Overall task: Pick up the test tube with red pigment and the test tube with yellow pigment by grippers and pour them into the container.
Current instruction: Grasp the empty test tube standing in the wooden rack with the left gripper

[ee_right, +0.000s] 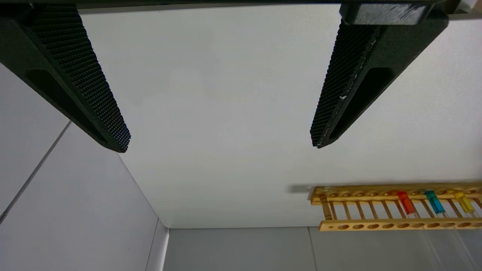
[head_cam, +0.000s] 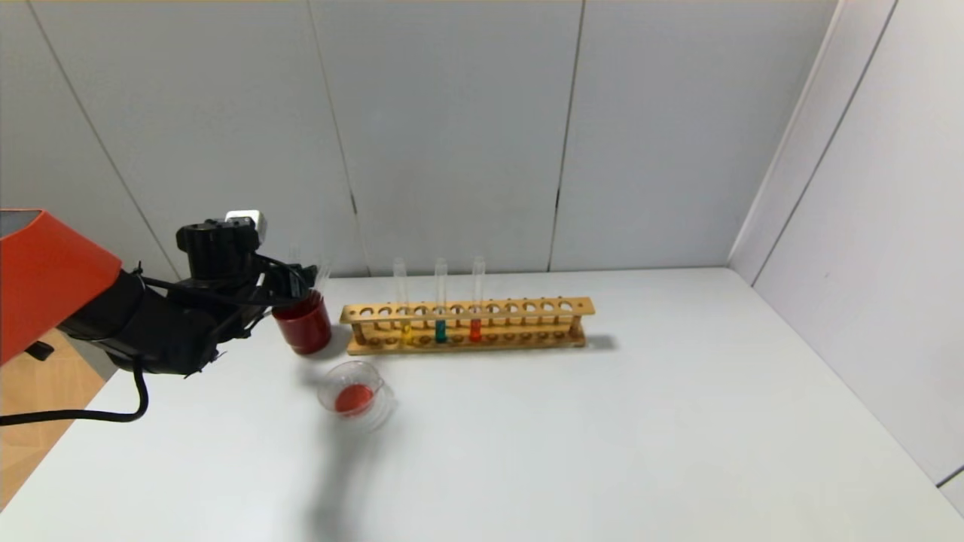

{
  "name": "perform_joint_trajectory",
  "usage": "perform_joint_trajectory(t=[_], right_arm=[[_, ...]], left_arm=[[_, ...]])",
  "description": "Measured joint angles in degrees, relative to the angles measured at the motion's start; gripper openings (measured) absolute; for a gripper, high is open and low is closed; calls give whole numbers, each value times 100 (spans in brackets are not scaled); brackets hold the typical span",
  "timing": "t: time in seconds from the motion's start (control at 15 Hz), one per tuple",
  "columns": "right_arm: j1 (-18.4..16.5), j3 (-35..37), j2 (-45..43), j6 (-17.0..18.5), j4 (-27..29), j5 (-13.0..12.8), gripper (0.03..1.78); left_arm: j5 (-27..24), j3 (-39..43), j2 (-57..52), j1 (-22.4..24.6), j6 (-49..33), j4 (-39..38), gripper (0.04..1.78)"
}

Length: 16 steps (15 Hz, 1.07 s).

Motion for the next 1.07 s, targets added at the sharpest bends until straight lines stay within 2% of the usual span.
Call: perform_joint_trajectory(t=[0.13, 0.4, 0.73, 0.87, 1.07], right_arm=[[0, 0, 0, -2, 0, 0, 175], [0, 0, 0, 0, -1, 0, 175], [0, 0, 0, 0, 0, 2, 175], [0, 0, 0, 0, 0, 2, 175], [0, 0, 0, 0, 2, 2, 175]], left_arm=[[-2, 44, -249, 0, -5, 0, 175], [2, 155, -1114, -41, 20, 99, 175], [-144, 212, -2313, -229, 44, 816, 175], [-742, 430, -2651, -254, 9, 840, 175], [-2165, 1122, -3077, -262, -11, 796, 175]])
